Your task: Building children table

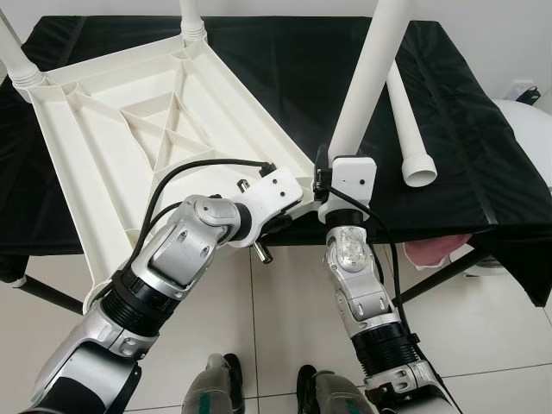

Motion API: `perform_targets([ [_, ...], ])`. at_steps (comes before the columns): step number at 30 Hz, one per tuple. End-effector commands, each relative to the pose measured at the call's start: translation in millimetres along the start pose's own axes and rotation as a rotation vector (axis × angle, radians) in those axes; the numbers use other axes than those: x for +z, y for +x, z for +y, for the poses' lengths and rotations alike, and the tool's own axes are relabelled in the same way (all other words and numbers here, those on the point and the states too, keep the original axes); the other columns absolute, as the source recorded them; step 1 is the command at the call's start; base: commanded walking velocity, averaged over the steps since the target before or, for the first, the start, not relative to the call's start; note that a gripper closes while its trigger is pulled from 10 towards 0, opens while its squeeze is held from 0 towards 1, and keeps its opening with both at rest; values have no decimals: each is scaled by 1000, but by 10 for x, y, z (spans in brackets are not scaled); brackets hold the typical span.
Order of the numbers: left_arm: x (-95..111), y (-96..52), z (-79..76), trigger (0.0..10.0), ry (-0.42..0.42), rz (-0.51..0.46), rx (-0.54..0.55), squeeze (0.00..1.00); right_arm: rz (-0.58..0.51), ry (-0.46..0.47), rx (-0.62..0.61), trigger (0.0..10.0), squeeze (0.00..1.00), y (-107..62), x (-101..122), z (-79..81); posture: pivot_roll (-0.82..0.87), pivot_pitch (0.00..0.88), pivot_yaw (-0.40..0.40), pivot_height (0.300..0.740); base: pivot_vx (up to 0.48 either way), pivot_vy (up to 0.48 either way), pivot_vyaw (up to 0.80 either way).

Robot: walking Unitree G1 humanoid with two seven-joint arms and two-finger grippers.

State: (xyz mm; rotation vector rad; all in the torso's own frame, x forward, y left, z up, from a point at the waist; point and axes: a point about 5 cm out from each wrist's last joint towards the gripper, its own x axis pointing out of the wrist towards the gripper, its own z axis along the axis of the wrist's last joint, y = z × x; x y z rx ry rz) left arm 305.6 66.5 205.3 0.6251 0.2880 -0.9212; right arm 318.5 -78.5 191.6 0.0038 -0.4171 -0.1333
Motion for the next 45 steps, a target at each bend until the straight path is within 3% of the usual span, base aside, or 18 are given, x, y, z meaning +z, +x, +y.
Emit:
perform_targets([
  [1,67,-146,183,10000,38,-15,95,0,178,-76,-281,10000,0,-89,-362,-449,-21,186,-11,740,0,0,0],
  [11,70,-152,190,10000,41,-16,99,0,161,-92,-333,10000,0,-93,-364,-448,-19,179,-10,740,0,0,0],
  [45,63,-188,253,10000,10,9,119,0,100,-128,-286,10000,0,-194,-467,-438,-18,209,4,740,0,0,0],
])
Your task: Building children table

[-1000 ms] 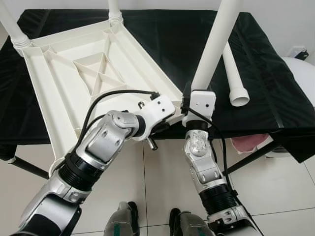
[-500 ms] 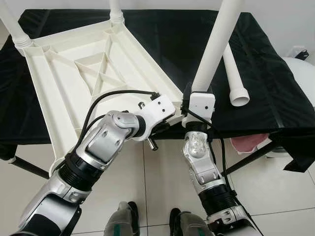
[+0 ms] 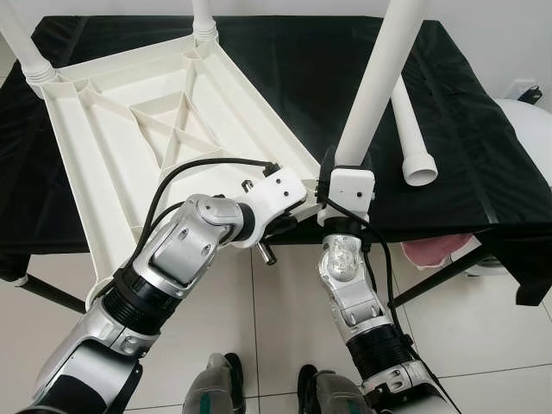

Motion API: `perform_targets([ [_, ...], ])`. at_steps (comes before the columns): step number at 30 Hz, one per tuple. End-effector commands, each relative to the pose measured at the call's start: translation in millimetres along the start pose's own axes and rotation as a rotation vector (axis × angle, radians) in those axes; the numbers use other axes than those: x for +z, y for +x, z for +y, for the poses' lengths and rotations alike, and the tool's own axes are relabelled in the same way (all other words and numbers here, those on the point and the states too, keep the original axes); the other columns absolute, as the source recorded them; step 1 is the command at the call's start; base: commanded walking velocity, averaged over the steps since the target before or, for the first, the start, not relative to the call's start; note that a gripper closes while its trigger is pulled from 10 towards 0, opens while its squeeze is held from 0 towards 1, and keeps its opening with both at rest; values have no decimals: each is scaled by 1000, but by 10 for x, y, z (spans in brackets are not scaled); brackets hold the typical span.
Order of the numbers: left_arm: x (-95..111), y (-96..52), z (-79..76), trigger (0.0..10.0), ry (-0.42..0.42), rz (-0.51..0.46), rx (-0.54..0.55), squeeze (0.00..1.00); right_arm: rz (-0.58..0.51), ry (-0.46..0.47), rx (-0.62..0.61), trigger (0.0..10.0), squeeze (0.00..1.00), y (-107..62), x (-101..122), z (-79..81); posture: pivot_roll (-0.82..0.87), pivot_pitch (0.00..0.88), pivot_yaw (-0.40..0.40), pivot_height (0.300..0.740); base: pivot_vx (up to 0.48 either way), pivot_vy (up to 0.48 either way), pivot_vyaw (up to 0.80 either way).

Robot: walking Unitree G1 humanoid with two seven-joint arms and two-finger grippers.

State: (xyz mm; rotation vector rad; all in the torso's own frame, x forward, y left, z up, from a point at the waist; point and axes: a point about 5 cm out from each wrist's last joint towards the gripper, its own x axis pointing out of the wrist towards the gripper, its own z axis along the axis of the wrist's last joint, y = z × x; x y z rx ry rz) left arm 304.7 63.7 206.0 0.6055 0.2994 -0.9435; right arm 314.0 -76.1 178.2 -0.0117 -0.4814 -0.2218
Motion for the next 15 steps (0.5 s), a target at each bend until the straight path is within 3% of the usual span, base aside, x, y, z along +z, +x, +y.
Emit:
perform_targets([
  [1,46,-204,264,10000,26,13,144,0,164,-113,-197,10000,0,-84,-370,-448,-18,209,4,740,0,0,0],
  [15,34,-224,344,10000,3,25,171,0,141,-67,-190,10000,0,-132,-421,-485,-21,202,15,740,0,0,0],
])
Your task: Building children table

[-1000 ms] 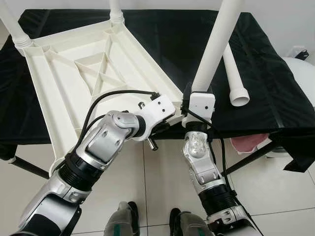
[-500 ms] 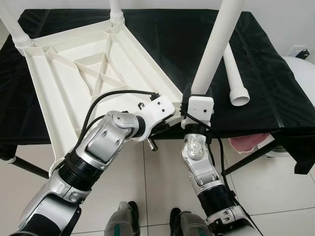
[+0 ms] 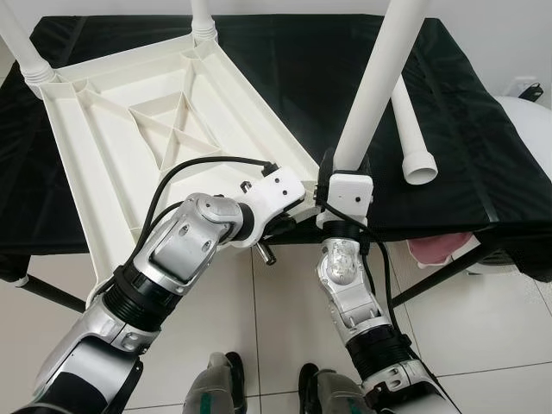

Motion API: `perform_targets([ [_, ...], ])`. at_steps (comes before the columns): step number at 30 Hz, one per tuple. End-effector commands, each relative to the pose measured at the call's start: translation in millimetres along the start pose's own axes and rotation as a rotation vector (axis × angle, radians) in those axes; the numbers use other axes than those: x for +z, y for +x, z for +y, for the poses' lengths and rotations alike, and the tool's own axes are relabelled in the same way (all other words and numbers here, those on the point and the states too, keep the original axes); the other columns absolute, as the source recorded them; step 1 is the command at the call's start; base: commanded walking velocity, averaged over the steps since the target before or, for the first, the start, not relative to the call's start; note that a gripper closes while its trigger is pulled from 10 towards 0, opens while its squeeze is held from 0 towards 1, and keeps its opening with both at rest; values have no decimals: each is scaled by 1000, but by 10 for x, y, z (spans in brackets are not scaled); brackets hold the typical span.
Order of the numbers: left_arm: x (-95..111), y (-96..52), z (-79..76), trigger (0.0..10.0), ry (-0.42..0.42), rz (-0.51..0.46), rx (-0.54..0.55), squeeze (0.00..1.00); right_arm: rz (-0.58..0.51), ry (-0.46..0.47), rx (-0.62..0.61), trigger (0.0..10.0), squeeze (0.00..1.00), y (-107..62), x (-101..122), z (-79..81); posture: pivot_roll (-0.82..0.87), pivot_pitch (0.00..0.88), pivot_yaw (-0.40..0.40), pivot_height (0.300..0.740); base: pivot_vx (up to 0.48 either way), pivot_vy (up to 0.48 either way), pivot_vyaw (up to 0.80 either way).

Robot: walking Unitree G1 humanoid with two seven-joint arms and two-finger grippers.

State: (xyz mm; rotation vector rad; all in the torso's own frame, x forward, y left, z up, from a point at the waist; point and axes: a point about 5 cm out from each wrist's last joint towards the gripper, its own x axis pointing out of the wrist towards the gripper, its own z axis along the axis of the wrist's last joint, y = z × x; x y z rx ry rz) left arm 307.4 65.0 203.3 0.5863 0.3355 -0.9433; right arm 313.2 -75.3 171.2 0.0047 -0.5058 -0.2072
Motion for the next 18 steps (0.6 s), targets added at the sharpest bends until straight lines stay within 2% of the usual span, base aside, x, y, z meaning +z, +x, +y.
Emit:
perform_targets([
  [1,69,-250,323,10000,31,2,184,0,160,-89,-194,10000,0,-111,-357,-494,-21,200,16,740,0,0,0],
  [10,71,-250,328,10000,27,4,188,0,178,-23,-204,10000,0,-139,-399,-501,-19,199,21,740,0,0,0],
  [18,62,-246,328,10000,25,8,189,0,179,-14,-203,10000,0,-147,-428,-518,-18,201,24,740,0,0,0],
])
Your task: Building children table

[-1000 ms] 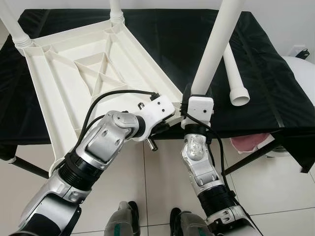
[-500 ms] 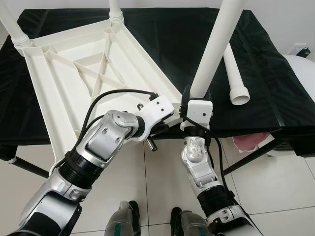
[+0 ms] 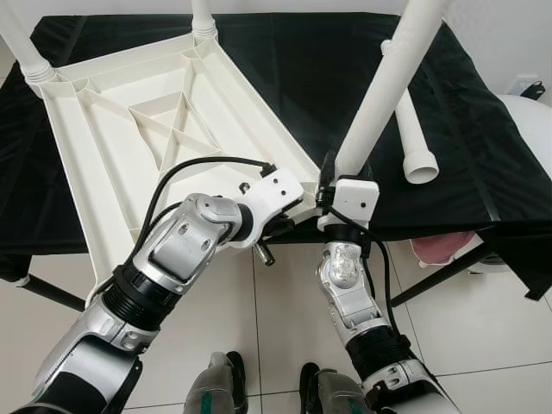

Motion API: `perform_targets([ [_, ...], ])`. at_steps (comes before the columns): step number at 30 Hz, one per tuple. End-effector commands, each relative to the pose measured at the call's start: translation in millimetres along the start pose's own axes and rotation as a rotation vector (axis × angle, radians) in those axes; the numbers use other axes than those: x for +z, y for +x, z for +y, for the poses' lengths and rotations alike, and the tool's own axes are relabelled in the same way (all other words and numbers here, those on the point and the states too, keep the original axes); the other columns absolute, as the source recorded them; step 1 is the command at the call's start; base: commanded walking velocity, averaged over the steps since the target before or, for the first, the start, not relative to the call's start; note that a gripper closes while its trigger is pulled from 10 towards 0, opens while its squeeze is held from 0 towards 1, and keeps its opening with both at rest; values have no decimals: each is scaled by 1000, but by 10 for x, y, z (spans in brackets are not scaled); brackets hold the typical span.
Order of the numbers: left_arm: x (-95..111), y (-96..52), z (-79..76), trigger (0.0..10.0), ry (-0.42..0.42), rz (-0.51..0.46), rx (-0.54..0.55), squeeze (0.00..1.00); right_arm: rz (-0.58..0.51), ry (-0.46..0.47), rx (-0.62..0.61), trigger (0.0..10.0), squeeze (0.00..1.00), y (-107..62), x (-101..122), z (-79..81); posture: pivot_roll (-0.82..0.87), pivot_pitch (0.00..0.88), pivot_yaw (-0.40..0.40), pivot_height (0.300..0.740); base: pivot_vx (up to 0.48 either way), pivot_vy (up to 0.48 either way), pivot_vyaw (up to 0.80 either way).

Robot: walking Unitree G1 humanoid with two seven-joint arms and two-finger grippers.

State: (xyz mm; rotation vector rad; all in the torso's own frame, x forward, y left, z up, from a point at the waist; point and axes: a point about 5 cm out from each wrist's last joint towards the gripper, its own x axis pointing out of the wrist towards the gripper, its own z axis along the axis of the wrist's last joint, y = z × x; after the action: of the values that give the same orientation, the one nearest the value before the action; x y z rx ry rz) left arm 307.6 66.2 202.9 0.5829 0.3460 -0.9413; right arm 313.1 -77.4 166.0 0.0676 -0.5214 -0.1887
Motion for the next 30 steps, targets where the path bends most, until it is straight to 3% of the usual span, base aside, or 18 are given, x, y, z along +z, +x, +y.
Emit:
perform_targets([
  [1,72,-244,322,10000,31,1,190,0,181,-83,-209,10000,0,-132,-352,-520,-16,204,25,740,0,0,0],
  [30,75,-273,356,10000,23,6,205,0,214,-92,-283,10000,0,-193,-397,-452,-8,218,21,740,0,0,0],
])
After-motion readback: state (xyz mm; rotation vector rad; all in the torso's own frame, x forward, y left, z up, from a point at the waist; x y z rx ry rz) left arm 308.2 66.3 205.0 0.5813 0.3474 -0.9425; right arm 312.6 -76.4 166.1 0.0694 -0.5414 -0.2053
